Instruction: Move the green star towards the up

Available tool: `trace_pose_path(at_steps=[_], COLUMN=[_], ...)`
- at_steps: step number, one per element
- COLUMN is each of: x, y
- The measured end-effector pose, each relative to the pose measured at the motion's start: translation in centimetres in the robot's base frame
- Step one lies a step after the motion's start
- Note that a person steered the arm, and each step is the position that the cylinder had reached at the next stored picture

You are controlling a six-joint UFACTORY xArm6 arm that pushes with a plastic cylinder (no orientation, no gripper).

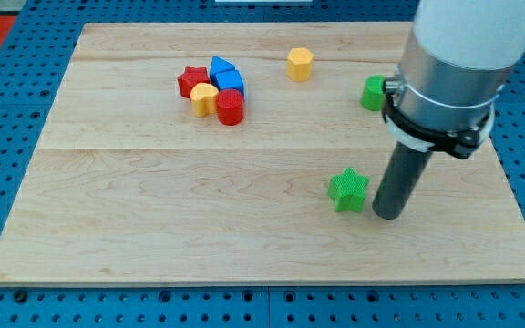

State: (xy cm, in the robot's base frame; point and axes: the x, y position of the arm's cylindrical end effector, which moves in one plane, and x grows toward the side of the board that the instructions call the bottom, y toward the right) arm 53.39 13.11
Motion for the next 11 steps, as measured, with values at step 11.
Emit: trace_pose_path(at_steps=[11], x=[-8.8], y=[-23.9])
